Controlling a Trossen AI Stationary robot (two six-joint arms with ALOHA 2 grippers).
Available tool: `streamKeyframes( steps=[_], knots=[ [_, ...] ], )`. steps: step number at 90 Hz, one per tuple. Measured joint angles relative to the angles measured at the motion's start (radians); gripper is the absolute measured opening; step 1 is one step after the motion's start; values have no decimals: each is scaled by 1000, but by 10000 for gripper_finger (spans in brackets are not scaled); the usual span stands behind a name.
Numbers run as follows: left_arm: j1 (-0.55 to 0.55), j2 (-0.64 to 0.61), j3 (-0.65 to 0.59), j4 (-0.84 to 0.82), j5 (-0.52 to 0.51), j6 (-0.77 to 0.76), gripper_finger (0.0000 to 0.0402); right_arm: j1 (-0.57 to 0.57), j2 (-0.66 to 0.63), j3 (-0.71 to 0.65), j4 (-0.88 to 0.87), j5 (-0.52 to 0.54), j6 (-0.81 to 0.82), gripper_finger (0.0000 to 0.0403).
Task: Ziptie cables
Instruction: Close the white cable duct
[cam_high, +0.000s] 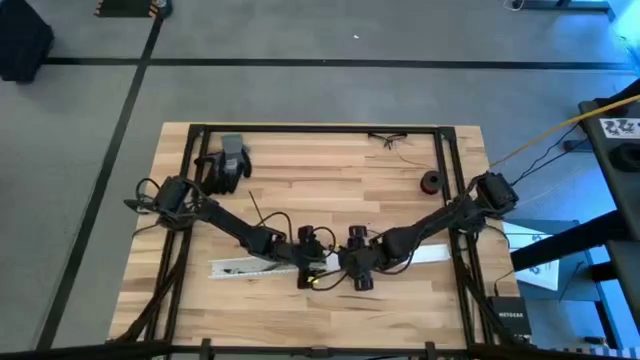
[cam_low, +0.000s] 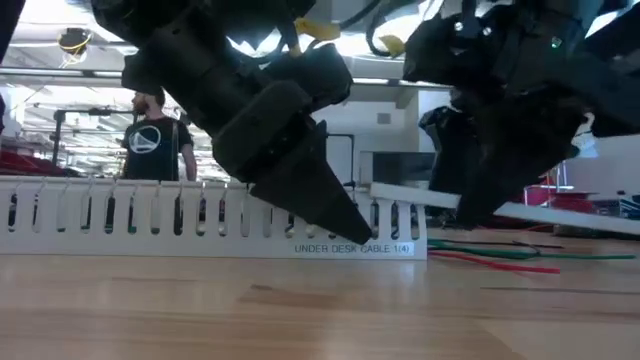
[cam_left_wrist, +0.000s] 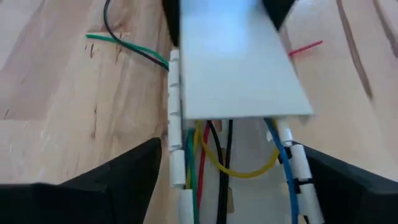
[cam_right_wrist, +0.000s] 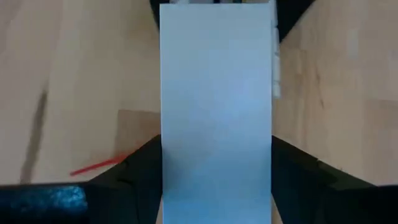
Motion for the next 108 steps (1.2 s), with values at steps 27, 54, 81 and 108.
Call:
streamKeyframes(
  steps=[27, 54, 81, 108],
  knots=[
    [1, 1, 0, 20, 33, 23, 315, 0, 3, 12, -30, 46, -5, 230],
    [2, 35, 0, 76, 77, 47, 315, -51, 4, 26, -66, -56, -12, 230],
    [-2, 35, 0, 84, 85, 69, 315, -114, 14, 30, -72, -217, -69, 230],
    [0, 36, -1, 90, 99, 60, 315, -117, 49, 67, -37, -243, -88, 230]
  ],
)
